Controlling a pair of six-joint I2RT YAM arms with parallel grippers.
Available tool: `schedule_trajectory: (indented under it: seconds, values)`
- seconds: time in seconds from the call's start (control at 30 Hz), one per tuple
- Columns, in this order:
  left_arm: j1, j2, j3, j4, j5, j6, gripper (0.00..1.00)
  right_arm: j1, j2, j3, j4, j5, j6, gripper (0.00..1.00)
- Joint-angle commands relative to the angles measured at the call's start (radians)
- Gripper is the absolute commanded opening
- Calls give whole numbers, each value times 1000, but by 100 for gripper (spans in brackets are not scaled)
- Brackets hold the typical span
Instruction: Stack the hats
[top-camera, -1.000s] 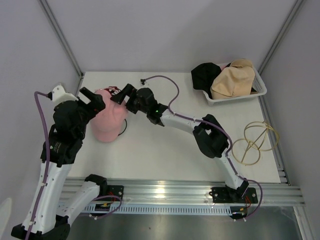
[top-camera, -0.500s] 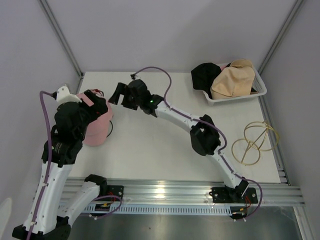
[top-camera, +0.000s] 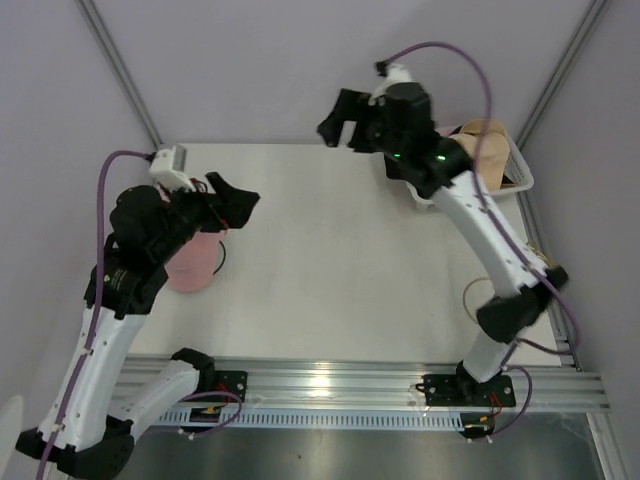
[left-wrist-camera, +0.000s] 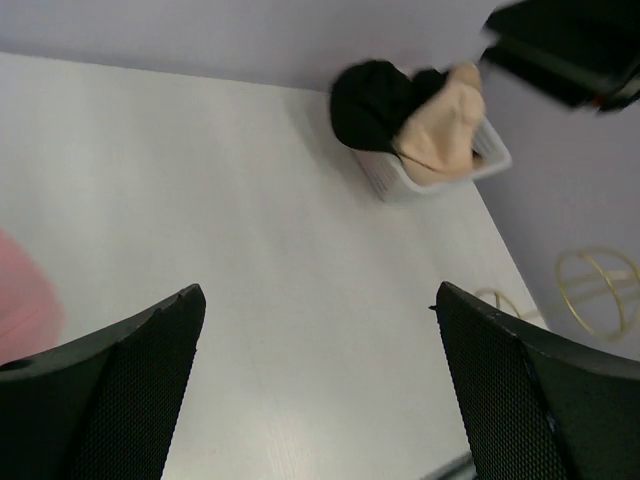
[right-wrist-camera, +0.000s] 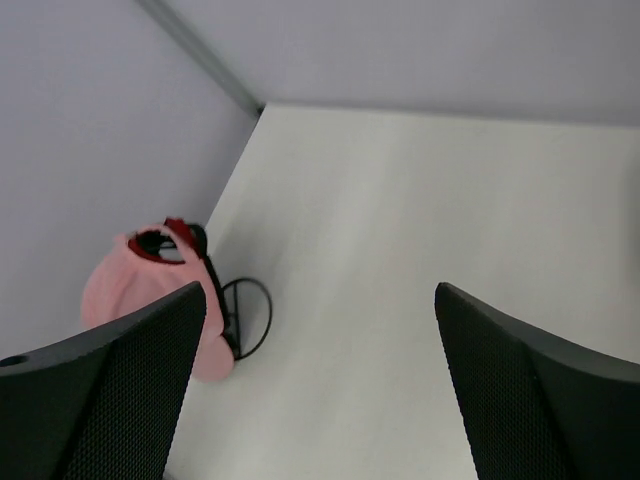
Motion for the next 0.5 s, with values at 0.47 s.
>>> schedule_trajectory:
  seconds: [0.47]
  values:
    - [-684,682,259,568,486,396,100,-891,-903,-622,-313,205,-26,99]
